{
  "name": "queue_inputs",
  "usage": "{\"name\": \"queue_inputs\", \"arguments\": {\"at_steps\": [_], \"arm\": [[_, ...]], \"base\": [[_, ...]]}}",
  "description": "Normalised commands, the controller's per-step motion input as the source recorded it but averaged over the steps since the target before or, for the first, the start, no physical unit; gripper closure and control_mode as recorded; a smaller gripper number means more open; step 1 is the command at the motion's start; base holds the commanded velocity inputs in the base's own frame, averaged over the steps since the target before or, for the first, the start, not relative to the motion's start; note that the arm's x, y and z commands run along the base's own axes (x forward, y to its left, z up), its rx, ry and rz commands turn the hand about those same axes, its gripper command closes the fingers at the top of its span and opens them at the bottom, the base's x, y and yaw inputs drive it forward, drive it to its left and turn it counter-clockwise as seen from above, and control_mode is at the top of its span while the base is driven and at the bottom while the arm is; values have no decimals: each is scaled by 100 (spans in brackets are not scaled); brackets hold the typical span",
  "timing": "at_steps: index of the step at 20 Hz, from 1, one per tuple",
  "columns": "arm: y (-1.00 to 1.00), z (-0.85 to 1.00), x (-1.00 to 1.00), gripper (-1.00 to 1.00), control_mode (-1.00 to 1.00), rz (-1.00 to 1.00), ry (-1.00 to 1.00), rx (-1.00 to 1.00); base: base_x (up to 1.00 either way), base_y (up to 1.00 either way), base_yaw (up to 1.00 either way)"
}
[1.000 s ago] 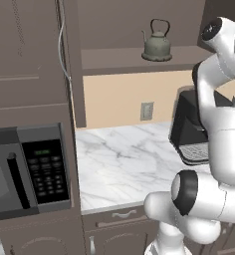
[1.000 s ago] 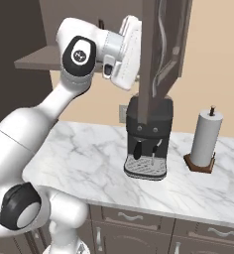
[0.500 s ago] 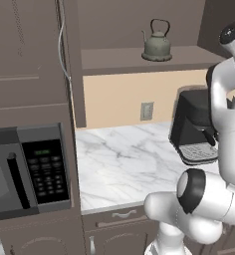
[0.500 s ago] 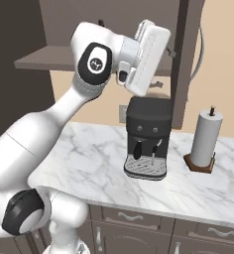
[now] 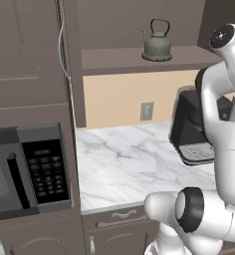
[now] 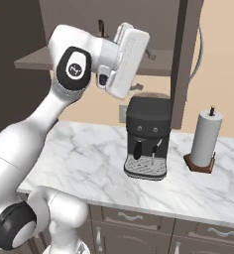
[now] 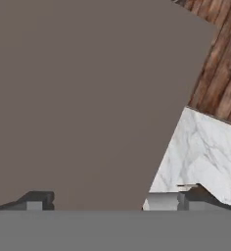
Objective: Open the cabinet, pick the kettle from the cabinet, and place it in the sink.
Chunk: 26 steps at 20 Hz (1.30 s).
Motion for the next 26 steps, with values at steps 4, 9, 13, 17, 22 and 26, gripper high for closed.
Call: {"name": "queue_inputs", "arguments": {"at_steps": [4, 9, 13, 17, 22, 26], "arm": [[66, 3, -22, -100, -100, 22, 0, -12], [59, 9, -22, -100, -100, 38, 4, -18], [51, 9, -18, -100, -100, 54, 8, -19], [45, 8, -18, -100, -100, 63, 8, -20], [47, 22, -6, -100, -100, 50, 18, -18], [47, 35, 6, -100, -100, 24, 34, -19]], "base": [[0, 0, 0], [0, 0, 0], [0, 0, 0], [0, 0, 0], [0, 0, 0], [0, 0, 0]]}}
